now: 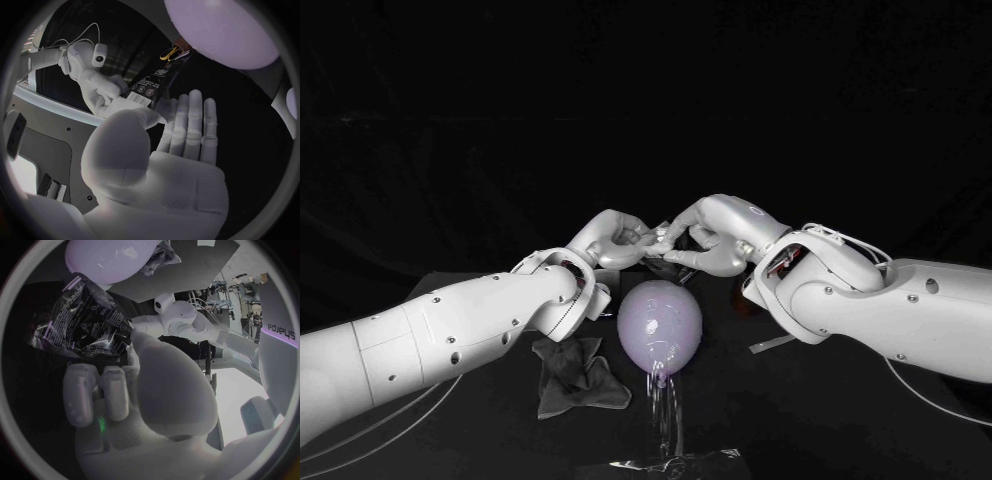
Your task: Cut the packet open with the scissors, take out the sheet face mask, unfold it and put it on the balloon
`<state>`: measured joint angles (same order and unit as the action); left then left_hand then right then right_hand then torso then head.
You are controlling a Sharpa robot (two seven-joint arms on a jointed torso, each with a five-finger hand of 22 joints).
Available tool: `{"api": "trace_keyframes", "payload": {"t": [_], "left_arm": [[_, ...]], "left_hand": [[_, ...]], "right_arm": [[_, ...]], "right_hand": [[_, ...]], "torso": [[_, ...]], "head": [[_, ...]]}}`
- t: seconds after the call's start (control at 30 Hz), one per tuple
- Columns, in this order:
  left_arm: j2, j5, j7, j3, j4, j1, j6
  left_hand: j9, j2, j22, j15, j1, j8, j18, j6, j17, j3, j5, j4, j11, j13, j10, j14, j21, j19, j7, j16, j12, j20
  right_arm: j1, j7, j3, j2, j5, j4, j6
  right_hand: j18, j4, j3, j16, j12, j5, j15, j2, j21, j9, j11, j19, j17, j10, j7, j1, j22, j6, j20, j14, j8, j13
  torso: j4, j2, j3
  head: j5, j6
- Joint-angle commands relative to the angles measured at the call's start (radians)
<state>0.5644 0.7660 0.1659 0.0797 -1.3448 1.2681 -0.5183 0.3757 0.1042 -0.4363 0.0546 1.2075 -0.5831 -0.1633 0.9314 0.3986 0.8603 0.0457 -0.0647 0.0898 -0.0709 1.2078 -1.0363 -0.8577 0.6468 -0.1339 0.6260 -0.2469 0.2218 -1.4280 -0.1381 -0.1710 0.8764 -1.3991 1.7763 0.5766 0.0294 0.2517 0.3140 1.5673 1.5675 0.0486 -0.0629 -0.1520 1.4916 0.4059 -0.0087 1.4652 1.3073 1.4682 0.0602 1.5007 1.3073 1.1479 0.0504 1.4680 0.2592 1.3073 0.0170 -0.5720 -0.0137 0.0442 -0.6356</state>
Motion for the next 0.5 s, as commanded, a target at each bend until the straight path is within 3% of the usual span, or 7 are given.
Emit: {"api": "trace_keyframes", "payload": {"t": [0.03, 0.23, 0.37, 0.5], "left_arm": [[-0.003, 0.003, 0.0, -0.001, 0.0, 0.001, -0.004], [-0.003, 0.003, 0.0, -0.001, 0.0, 0.001, -0.004], [-0.003, 0.003, 0.0, -0.001, 0.0, 0.001, -0.004], [-0.003, 0.003, 0.0, -0.001, 0.001, 0.001, -0.004]], "left_hand": [[0.027, -0.017, -0.001, -0.009, 0.027, -0.002, -0.011, 0.004, 0.001, -0.001, 0.003, 0.005, -0.005, 0.0, 0.004, 0.001, 0.003, -0.001, 0.001, -0.005, 0.005, 0.005], [0.027, -0.017, -0.001, -0.009, 0.027, -0.002, -0.011, 0.004, 0.001, -0.001, 0.003, 0.005, -0.005, 0.0, 0.004, 0.001, 0.003, -0.001, 0.001, -0.005, 0.005, 0.005], [0.027, -0.017, -0.001, -0.009, 0.027, -0.002, -0.011, 0.004, 0.001, -0.001, 0.003, 0.005, -0.005, 0.0, 0.004, 0.001, 0.003, -0.001, 0.001, -0.005, 0.005, 0.005], [0.027, -0.017, -0.001, -0.009, 0.027, -0.002, -0.011, 0.004, 0.001, -0.001, 0.003, 0.005, -0.005, 0.0, 0.004, 0.001, 0.003, -0.001, 0.001, -0.005, 0.005, 0.005]], "right_arm": [[-0.001, 0.046, 0.001, -0.001, 0.075, 0.003, 0.034], [-0.001, 0.057, 0.001, -0.003, 0.126, 0.003, 0.048], [-0.001, 0.065, 0.001, -0.005, 0.17, 0.0, 0.073], [-0.002, 0.072, 0.001, -0.007, 0.201, -0.003, 0.106]], "right_hand": [[-0.01, 0.017, 0.005, 0.004, 0.003, 0.001, 0.002, 0.004, 0.001, -0.002, -0.001, 0.059, 0.264, 0.103, 0.001, -0.024, 0.238, -0.001, 0.001, 0.103, 0.0, 0.263], [-0.012, 0.032, 0.016, 0.004, 0.003, 0.002, -0.002, 0.025, 0.01, -0.003, -0.005, 0.064, 0.264, 0.103, -0.005, -0.043, 0.241, 0.002, -0.001, 0.103, 0.008, 0.263], [-0.015, 0.009, 0.062, 0.004, 0.003, 0.001, -0.009, 0.058, 0.021, 0.003, -0.012, 0.071, 0.264, 0.103, -0.011, -0.012, 0.244, 0.002, -0.007, 0.103, 0.024, 0.263], [-0.016, -0.002, 0.083, 0.004, 0.003, 0.001, -0.01, 0.064, 0.025, 0.009, -0.011, 0.073, 0.264, 0.103, -0.01, -0.008, 0.246, 0.001, -0.009, 0.103, 0.034, 0.263]], "torso": [[0.0003, 0.0, -0.0001], [0.0003, 0.0, -0.0002], [0.0003, 0.0, -0.0001], [0.0002, 0.0, 0.0]], "head": [[0.0, 0.0], [0.001, 0.001], [0.001, 0.001], [0.0, 0.001]]}}
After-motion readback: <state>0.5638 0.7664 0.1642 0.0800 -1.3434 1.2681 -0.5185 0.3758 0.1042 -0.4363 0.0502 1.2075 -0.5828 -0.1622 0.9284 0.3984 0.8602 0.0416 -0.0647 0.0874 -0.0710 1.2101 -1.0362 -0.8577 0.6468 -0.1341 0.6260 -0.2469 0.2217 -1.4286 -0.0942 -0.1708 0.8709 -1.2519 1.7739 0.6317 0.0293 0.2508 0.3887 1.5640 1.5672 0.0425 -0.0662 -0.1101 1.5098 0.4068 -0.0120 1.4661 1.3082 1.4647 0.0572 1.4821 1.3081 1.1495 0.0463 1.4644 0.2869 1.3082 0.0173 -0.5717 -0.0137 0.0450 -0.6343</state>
